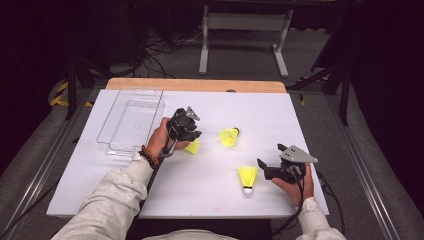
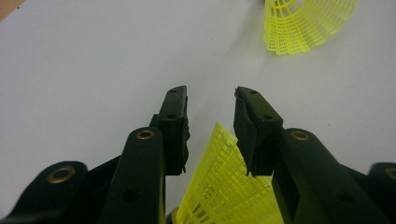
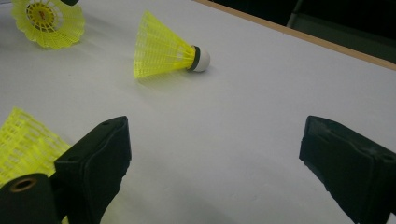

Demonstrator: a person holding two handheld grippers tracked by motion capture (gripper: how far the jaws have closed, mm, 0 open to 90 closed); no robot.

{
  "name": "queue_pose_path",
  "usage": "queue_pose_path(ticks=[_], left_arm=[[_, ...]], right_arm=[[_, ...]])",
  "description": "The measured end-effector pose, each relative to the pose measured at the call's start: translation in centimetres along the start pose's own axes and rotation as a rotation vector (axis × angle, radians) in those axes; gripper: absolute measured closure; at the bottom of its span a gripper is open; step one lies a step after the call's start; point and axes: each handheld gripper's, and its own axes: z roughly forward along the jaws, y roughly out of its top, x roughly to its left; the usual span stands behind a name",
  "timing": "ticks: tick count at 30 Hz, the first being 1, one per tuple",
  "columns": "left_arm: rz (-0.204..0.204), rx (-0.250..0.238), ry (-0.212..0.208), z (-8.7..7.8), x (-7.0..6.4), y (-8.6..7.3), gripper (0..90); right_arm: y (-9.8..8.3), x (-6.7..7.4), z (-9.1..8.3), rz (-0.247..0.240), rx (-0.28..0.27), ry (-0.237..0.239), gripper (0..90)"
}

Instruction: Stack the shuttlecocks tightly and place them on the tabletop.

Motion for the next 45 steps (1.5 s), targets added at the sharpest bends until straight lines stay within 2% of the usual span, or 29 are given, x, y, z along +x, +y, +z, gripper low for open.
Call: queue_pose_path(ticks=[4, 7, 13, 18, 22, 25, 27, 33, 40, 45], left_arm=[[-0.012, -0.017, 0.008, -0.3, 0.0, 0.0, 63.0], [-0.003, -0.031, 0.023, -0.8, 0.2, 0.0, 60.9], [0.008, -0.103, 0.020, -2.5, 0.4, -0.1, 55.4], [0.020, -0.143, 0.021, -3.8, 0.6, -0.4, 54.2], [0.025, -0.185, 0.019, -4.7, 0.6, -0.7, 48.8], [0.034, -0.227, 0.020, -5.4, 0.4, -1.0, 47.9], [0.046, -0.231, 0.020, -5.6, 0.4, -1.1, 46.3], [0.077, -0.282, 0.024, -7.0, 0.2, -2.5, 42.6], [0.099, -0.308, 0.034, -8.0, 0.1, -4.1, 39.2], [0.111, -0.352, 0.060, -8.8, 0.0, -5.6, 38.6]], right_arm=[[0.0, 0.0, -0.1, 0.000, -0.003, -0.002, 9.4], [0.0, 0.0, -0.1, -0.001, -0.002, -0.006, 9.4], [0.1, -0.1, -0.2, -0.001, -0.009, -0.009, 9.4], [0.1, -0.1, -0.2, -0.003, -0.010, -0.016, 9.4], [0.2, 0.0, -0.3, -0.004, -0.012, -0.021, 9.4], [0.4, 0.2, -0.4, -0.014, -0.006, -0.039, 9.5], [0.5, 0.3, -0.4, -0.017, -0.009, -0.037, 9.4], [0.6, 0.3, -0.7, -0.015, -0.021, -0.046, 9.5], [0.6, 0.2, -0.7, -0.005, -0.026, -0.057, 9.5], [0.5, 0.2, -0.6, -0.005, -0.022, -0.060, 9.5]])
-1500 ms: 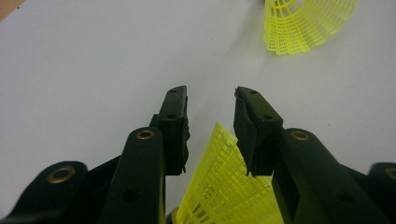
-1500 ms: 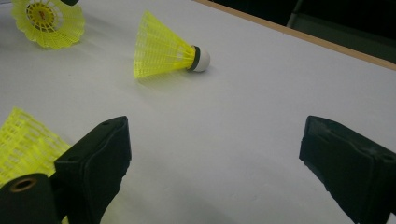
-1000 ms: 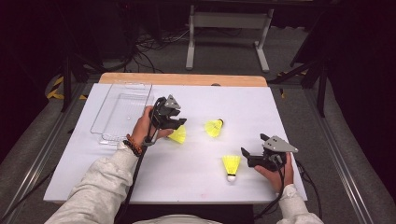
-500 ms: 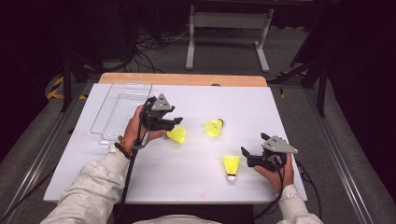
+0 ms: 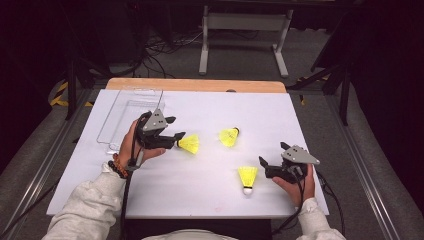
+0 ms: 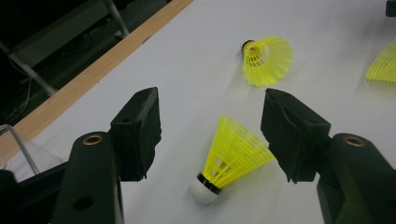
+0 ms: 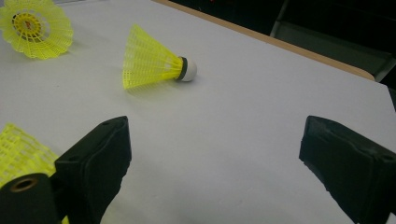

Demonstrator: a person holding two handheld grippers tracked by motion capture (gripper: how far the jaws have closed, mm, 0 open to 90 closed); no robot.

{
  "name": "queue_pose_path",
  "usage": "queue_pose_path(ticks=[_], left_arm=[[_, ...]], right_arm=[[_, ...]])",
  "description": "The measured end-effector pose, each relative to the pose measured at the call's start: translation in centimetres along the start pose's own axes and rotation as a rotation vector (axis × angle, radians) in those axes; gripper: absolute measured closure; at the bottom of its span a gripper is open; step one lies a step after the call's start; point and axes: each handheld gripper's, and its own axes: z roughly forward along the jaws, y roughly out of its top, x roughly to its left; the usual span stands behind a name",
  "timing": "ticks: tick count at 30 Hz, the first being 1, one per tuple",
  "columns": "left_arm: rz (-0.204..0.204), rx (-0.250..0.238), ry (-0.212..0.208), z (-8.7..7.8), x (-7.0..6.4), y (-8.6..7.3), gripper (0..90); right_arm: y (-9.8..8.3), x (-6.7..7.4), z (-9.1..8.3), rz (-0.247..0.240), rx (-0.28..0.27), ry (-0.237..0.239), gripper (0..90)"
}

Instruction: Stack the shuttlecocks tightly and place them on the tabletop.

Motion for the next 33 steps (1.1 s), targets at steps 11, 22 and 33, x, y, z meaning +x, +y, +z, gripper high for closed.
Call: queue_pose_path(ticks=[11, 22, 33], left_arm=[[-0.003, -0.058, 0.026, -1.9, 0.3, -1.9, 33.5], [-0.003, -0.075, 0.051, -3.3, 0.3, -3.9, 23.8], [0.024, -0.091, 0.070, -4.3, -0.1, -5.1, 21.9]], right_arm=[[0.0, 0.0, 0.0, -0.002, -0.003, -0.004, 9.6], [-0.1, -0.1, 0.0, -0.009, -0.003, -0.005, 9.8], [-0.1, 0.0, 0.0, -0.015, -0.003, -0.009, 10.0]])
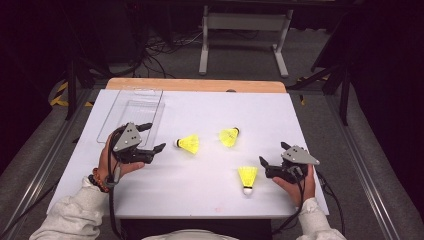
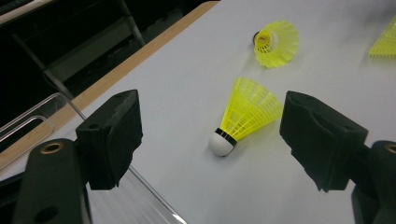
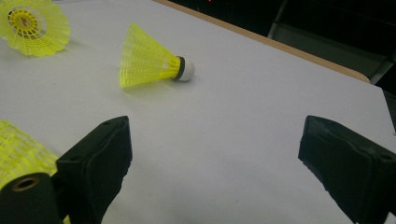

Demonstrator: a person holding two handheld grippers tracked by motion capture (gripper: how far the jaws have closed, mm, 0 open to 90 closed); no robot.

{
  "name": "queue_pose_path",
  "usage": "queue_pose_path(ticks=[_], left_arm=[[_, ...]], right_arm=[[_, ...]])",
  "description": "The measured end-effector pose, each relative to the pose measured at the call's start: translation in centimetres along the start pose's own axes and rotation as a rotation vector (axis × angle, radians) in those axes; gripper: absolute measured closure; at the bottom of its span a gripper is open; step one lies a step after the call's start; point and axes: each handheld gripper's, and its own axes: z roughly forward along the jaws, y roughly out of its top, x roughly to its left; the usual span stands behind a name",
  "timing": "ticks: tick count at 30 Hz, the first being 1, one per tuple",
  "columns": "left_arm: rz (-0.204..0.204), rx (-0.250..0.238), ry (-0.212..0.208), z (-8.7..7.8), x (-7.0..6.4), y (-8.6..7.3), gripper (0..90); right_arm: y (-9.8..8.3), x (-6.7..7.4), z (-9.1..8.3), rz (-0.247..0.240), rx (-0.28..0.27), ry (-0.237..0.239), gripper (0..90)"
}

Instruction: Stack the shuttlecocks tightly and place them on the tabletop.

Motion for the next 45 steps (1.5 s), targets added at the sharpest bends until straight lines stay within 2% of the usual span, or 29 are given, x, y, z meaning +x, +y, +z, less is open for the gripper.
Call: queue_pose_path(ticks=[6, 10, 24, 37, 45], left_arm=[[0.018, -0.008, 0.013, -0.6, -0.3, -0.5, 21.4], [0.017, -0.019, 0.021, -1.0, -0.5, -0.8, 20.9], [0.043, -0.018, 0.046, -2.8, -1.0, -2.5, 20.5], [0.044, -0.018, 0.055, -3.8, -1.4, -3.9, 19.0], [0.024, -0.019, 0.067, -4.5, -1.5, -5.0, 16.4]], right_arm=[[0.0, 0.0, 0.0, -0.001, -0.001, -0.003, 10.0], [0.0, 0.0, 0.0, -0.003, -0.001, -0.004, 10.0], [0.1, 0.0, -0.1, -0.005, -0.001, -0.007, 10.0], [0.1, 0.1, -0.1, -0.008, -0.003, -0.008, 10.0], [0.2, 0.2, -0.1, -0.011, -0.004, -0.009, 10.0]])
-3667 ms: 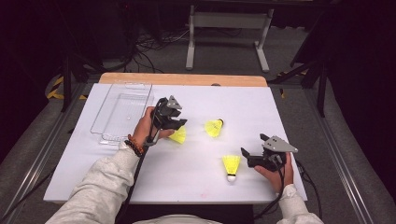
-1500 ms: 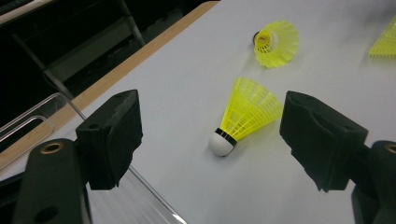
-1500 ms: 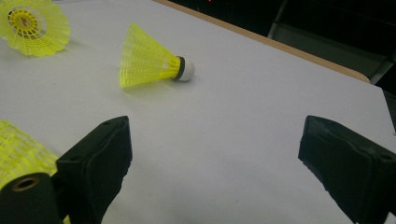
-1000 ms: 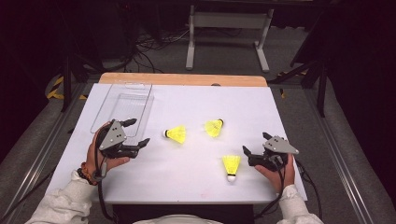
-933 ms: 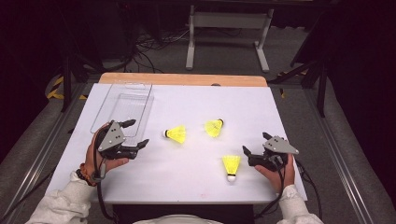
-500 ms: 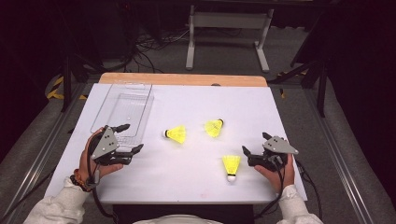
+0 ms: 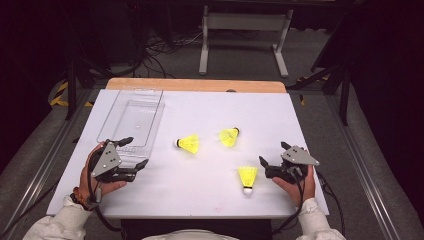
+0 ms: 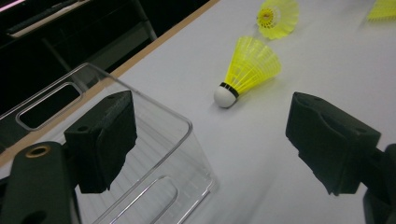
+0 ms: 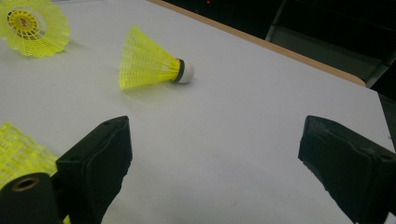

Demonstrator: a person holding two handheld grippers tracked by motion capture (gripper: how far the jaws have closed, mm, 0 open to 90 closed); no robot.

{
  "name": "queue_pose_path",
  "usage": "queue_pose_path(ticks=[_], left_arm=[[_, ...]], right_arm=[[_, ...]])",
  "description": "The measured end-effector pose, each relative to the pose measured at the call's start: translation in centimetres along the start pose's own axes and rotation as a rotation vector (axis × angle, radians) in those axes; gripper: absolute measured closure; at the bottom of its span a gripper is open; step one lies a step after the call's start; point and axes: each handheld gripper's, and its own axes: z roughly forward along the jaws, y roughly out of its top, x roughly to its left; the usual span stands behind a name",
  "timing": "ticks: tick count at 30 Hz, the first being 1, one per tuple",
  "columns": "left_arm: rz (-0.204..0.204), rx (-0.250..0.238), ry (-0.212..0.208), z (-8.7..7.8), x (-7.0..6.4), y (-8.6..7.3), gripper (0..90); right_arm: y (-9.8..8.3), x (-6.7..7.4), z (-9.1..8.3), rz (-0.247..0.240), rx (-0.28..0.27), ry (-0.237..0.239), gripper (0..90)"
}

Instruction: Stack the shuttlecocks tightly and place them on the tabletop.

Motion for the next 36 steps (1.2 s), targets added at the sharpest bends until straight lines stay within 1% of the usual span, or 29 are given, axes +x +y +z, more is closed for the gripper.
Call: queue_pose_path(ticks=[4, 5, 6, 8, 12, 14, 17, 24, 26, 29, 32, 34, 36], left_arm=[[0.002, 0.007, 0.007, -0.3, 0.0, -0.6, 13.6], [0.003, 0.009, 0.007, -0.4, 0.0, -0.7, 11.4], [-0.009, 0.009, 0.006, -0.5, 0.1, -0.9, 11.0], [-0.022, 0.012, 0.006, -0.7, 0.2, -1.3, 10.0], [-0.028, 0.018, 0.012, -1.1, 0.3, -1.8, 8.1], [-0.024, 0.017, 0.012, -1.1, 0.4, -1.9, 8.2], [-0.038, 0.017, 0.013, -1.4, 0.4, -2.1, 8.1], [-0.052, 0.030, 0.016, -1.7, 0.7, -2.9, 6.9], [-0.067, 0.030, 0.012, -1.9, 0.9, -3.2, 6.8], [-0.079, 0.027, 0.014, -2.2, 1.0, -3.6, 6.6], [-0.114, 0.013, -0.001, -2.5, 1.3, -4.1, 6.4], [-0.126, 0.007, -0.011, -2.6, 1.3, -4.3, 6.4], [-0.126, 0.009, -0.016, -2.6, 1.4, -4.4, 6.3]], right_arm=[[0.0, 0.0, 0.0, -0.001, -0.001, -0.001, 10.0], [0.0, 0.0, 0.0, -0.001, -0.001, -0.001, 10.0], [0.0, 0.0, 0.0, -0.001, 0.000, -0.002, 10.0], [0.1, 0.0, 0.0, 0.002, -0.001, -0.001, 10.0], [0.1, 0.0, -0.1, -0.001, -0.003, -0.004, 10.0], [0.1, 0.0, -0.1, -0.003, -0.003, -0.004, 10.0], [0.1, 0.0, -0.1, -0.006, -0.003, -0.006, 10.0], [0.3, 0.1, -0.2, -0.011, -0.009, -0.009, 10.0], [0.3, 0.2, -0.2, -0.010, -0.010, -0.009, 10.0], [0.4, 0.2, -0.3, -0.014, -0.012, -0.009, 10.0], [0.5, 0.3, -0.3, -0.017, -0.016, -0.008, 10.0], [0.6, 0.4, -0.3, -0.018, -0.017, -0.008, 10.0], [0.8, 0.5, -0.4, -0.021, -0.020, -0.008, 9.9]])
